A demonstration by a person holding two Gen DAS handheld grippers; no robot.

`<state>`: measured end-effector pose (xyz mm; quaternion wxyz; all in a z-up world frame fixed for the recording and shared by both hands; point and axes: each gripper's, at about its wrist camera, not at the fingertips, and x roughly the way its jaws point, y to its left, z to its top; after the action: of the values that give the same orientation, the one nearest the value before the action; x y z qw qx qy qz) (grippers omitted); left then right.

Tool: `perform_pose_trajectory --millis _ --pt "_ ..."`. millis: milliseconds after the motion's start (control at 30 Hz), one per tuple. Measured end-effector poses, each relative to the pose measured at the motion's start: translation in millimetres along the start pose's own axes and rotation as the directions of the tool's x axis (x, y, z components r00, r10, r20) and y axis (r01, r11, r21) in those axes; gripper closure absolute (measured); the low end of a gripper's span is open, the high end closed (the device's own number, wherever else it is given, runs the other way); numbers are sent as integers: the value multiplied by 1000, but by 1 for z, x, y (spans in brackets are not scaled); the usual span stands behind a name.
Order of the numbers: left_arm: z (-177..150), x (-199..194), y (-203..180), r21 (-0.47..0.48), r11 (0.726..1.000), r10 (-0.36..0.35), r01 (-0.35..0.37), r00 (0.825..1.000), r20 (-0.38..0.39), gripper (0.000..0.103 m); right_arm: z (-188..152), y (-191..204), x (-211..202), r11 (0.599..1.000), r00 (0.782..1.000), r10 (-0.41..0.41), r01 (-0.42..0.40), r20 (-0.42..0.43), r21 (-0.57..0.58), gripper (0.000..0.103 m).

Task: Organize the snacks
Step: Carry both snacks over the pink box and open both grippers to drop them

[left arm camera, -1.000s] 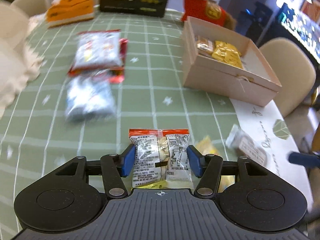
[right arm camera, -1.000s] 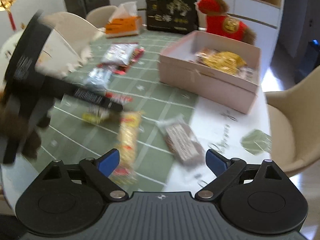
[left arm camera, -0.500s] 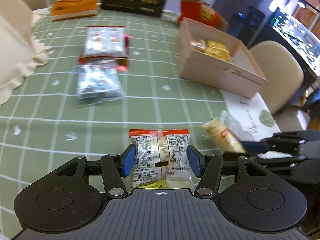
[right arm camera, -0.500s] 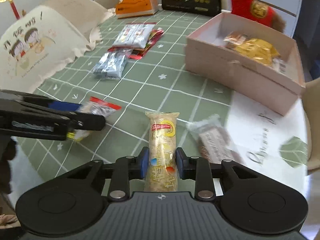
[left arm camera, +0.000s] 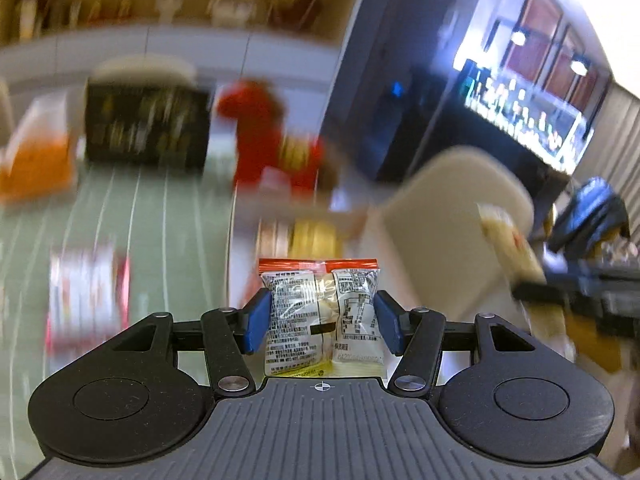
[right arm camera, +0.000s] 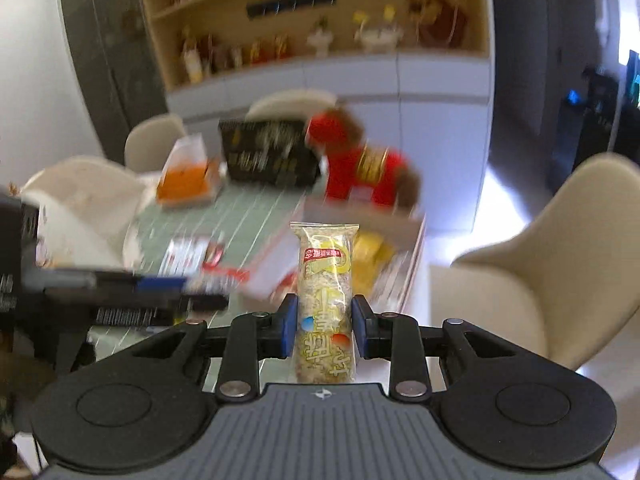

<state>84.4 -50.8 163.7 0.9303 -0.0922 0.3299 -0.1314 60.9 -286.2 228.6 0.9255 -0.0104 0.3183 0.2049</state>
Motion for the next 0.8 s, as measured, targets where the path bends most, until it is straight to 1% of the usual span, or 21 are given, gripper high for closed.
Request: perform_pose_trajectory --millis 33,67,100,133,167,200,233,267,333,367,433,500,567,633,667,700,733,767,800 --pt "16 7 -1 -3 1000 -16 16 1000 24 41 6 -4 -2 1000 1000 -10 10 15 0 75" --pt "31 17 0 -22 998 -52 53 998 31 41 11 -7 -4 1000 999 -19 19 27 5 75" --pt "44 34 4 -53 993 -100 101 995 18 39 15 -10 -4 1000 999 -27 27 33 11 75" --pt "50 53 7 -68 990 -127 126 992 -12 39 17 -13 -5 999 999 -35 35 36 16 75" --pt "53 73 10 -71 992 -112 107 992 -66 41 19 -16 -4 999 998 -43 42 39 20 75" --pt "51 92 11 -59 997 -60 53 992 -112 45 19 -18 -3 998 998 -50 49 39 25 75" --pt "46 102 11 -42 999 -13 7 993 -120 45 20 -22 -2 998 998 -57 56 39 31 75" --pt "39 107 13 -42 999 3 -8 995 -102 45 20 -23 -1 998 997 -62 60 40 34 75" --pt "29 105 23 -105 994 -44 37 997 -61 45 21 -27 6 997 997 -61 59 38 48 75" --pt "26 103 29 -131 990 -59 52 997 -54 45 24 -29 14 997 998 -57 55 29 55 75" --pt "22 99 37 -137 989 -60 52 996 -59 45 30 -29 32 997 999 -45 44 6 69 75" --pt "17 89 48 -106 994 -28 21 997 -67 45 38 -27 56 996 1000 -23 24 -8 81 75" --pt "15 80 64 -109 994 11 -18 997 -71 45 47 -22 84 996 1000 -13 14 -14 89 74" --pt "12 68 85 -140 988 53 -63 996 -75 45 52 -17 113 996 1000 6 -4 -19 85 67" --pt "10 62 97 -159 983 84 -95 994 -76 45 52 -13 129 997 999 -7 11 -48 71 55" --pt "8 56 111 -180 974 123 -135 989 -77 45 51 -9 140 998 997 -33 37 -69 60 52" --pt "7 53 124 -195 966 155 -167 985 -77 45 48 -5 147 997 995 -53 57 -82 49 52" --pt "6 50 139 -214 955 195 -207 978 -77 45 43 -1 150 998 994 -46 51 -94 41 52" --pt "6 46 155 -239 939 236 -248 969 -77 45 37 3 151 999 994 -22 26 -105 38 52"
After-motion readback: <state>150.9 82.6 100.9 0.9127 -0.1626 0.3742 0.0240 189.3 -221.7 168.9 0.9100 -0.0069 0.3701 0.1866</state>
